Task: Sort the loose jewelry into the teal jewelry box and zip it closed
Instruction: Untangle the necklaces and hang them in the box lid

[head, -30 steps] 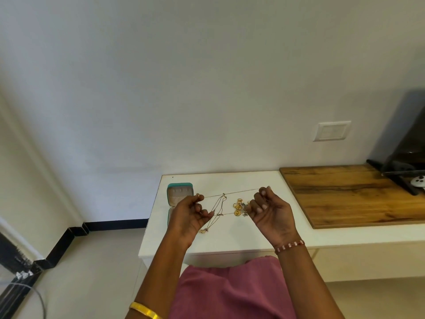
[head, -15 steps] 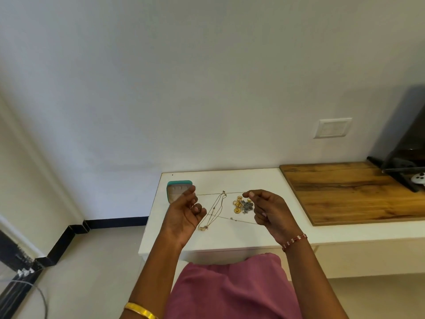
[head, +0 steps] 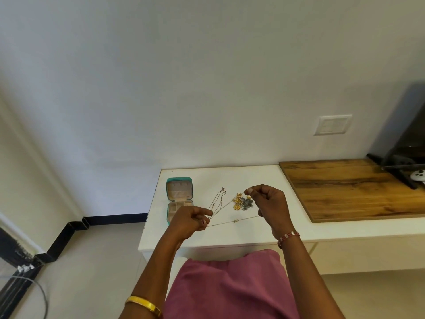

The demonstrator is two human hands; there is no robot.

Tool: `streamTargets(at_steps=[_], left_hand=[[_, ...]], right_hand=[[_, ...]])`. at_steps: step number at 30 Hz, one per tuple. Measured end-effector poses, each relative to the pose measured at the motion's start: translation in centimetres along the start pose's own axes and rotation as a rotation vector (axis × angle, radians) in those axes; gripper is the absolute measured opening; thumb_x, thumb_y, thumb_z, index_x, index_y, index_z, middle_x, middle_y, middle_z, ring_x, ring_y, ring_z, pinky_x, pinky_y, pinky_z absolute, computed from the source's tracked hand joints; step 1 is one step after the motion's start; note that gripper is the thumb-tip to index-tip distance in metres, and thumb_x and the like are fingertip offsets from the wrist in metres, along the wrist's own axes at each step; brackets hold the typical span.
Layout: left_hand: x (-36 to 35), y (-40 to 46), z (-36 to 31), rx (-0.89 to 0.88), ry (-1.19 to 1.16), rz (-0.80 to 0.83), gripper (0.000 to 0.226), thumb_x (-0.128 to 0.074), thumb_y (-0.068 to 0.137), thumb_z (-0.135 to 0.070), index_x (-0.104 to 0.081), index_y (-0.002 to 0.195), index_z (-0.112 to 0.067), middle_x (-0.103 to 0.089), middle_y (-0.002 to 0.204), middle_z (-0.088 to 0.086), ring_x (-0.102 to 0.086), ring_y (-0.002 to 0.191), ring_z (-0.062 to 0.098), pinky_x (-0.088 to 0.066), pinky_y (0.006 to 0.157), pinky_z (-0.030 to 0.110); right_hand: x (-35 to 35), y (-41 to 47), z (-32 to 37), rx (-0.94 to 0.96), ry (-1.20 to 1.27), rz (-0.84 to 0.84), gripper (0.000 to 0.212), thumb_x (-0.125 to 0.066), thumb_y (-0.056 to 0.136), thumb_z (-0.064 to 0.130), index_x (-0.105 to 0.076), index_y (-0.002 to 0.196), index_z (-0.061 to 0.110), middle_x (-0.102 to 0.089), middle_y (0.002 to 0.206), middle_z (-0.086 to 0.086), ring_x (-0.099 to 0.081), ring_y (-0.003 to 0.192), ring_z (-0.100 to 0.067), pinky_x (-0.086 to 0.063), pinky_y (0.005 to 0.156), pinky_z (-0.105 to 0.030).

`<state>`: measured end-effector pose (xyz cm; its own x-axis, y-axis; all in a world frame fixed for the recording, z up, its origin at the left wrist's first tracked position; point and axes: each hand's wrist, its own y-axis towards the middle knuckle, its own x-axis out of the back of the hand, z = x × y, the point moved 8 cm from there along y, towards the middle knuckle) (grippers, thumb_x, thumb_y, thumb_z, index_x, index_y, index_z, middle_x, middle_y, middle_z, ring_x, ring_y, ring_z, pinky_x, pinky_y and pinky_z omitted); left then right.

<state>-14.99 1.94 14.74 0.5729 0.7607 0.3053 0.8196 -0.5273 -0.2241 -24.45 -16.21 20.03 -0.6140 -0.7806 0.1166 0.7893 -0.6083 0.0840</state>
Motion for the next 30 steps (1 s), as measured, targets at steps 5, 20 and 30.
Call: streamTargets(at_steps=[5, 20, 30], left_hand=[[0.5, 0.6, -0.3, -0.013, 0.128, -0.040, 0.033, -0.047, 0.084, 0.017, -0.063, 0.108, 0.003, -0.061, 0.092, 0.009, -0.058, 0.072, 0.010, -0.049, 0.057, 0.005], [0.0, -0.4, 1.3, 0.210, -1.117, 0.057, 0.022, -0.058, 0.069, 0.001, -0.069, 0.087, -0.006, -0.061, 0.078, 0.009, -0.061, 0.061, 0.013, -0.053, 0.051, 0.018], [0.5, 1.0, 0.0, 0.062, -1.411, 0.044, 0.074, -0.090, 0.011, 0.007, -0.073, 0.083, -0.001, -0.071, 0.086, 0.015, -0.071, 0.072, 0.021, -0.059, 0.059, 0.027]], right_hand=[[0.0, 0.2, -0.4, 0.023, 0.005, -0.060, 0.013, -0.058, 0.088, 0.009, -0.069, 0.085, 0.003, -0.055, 0.054, 0.009, -0.048, 0.044, 0.005, -0.036, 0.043, -0.007], [1.2, 0.2, -3.4, -0.094, 0.164, -0.177, 0.040, -0.053, 0.092, 0.027, -0.049, 0.056, 0.009, -0.043, 0.046, 0.003, -0.042, 0.048, -0.016, -0.041, 0.053, -0.025], [-2.4, -0.3, -5.8, -0.296, 0.870, 0.145, 0.036, -0.044, 0.086, -0.008, -0.056, 0.059, 0.012, -0.066, 0.077, -0.020, -0.065, 0.086, -0.039, -0.053, 0.082, -0.052]])
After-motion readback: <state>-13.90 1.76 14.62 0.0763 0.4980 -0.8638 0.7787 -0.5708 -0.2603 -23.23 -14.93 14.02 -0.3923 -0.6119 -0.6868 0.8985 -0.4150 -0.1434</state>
